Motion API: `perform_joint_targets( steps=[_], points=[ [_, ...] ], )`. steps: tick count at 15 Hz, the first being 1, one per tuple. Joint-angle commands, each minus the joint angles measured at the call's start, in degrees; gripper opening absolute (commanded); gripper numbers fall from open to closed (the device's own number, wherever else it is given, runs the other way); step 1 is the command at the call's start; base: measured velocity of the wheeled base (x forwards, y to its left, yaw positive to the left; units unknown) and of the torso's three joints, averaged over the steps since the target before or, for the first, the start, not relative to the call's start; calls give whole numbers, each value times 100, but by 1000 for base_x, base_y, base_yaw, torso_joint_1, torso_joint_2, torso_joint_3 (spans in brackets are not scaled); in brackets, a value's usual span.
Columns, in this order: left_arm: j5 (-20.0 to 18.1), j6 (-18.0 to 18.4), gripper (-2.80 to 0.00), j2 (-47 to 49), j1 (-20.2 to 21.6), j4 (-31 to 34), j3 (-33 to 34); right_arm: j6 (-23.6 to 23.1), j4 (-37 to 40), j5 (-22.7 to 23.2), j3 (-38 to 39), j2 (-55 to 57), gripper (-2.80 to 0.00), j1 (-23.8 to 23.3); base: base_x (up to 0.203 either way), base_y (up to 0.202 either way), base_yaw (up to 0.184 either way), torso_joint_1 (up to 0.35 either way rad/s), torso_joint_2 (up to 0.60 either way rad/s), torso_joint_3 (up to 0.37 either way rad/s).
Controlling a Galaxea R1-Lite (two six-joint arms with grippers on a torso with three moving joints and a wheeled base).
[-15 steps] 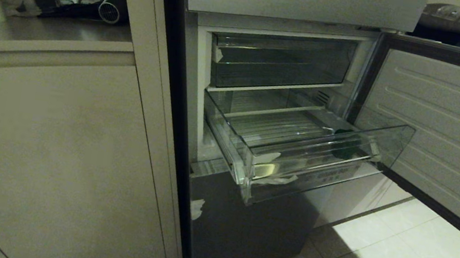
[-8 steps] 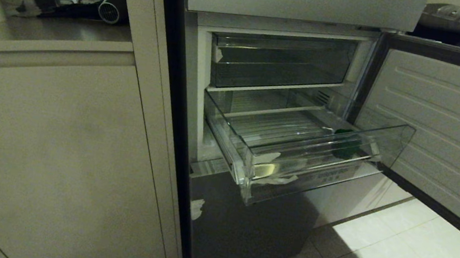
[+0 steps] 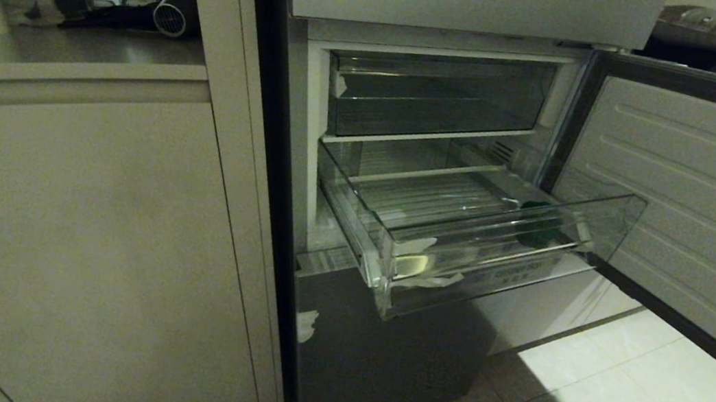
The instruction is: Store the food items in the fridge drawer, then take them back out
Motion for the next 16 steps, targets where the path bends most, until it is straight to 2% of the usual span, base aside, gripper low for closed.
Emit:
perform_joint_targets(
  steps=[1,16],
  points=[
    [2,0,-280,8,0,4,-1,-2,-32,-17,-54,144,0,-8,0,0,0,0,0,0],
    [2,0,-280,8,0,4,-1,-29,-58,-104,-295,566,0,-87,0,0,0,0,0,0]
  ],
)
